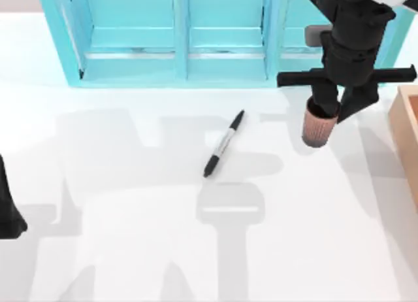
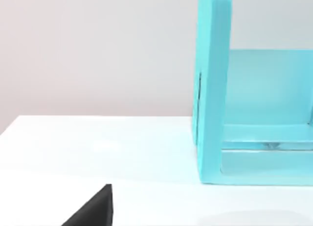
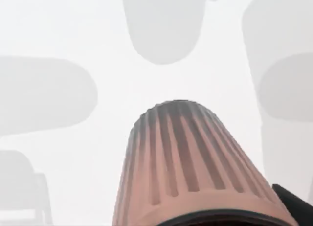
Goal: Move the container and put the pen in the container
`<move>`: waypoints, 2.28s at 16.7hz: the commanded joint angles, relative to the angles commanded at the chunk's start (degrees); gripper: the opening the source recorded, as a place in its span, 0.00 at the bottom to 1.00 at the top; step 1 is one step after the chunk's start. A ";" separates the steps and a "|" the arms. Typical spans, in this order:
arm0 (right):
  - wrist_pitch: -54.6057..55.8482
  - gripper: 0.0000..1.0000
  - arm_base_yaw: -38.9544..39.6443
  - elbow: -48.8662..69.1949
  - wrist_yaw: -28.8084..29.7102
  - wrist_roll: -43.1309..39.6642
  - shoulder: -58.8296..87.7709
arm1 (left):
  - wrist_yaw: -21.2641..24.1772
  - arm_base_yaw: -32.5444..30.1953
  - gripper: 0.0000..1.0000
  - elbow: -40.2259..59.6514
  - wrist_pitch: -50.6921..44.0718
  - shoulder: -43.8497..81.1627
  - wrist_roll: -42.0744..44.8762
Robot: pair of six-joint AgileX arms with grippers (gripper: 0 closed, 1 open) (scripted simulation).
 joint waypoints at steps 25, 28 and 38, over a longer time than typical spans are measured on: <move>8.54 1.00 0.58 -7.04 0.27 0.33 1.00 | 0.00 0.00 1.00 0.00 0.00 0.00 0.00; 8.54 1.00 0.58 -7.04 0.27 0.33 1.00 | 0.00 0.00 1.00 0.00 0.00 0.00 0.00; -2.70 1.00 0.60 6.17 0.46 0.49 5.53 | 0.00 0.00 1.00 0.00 0.00 0.00 0.00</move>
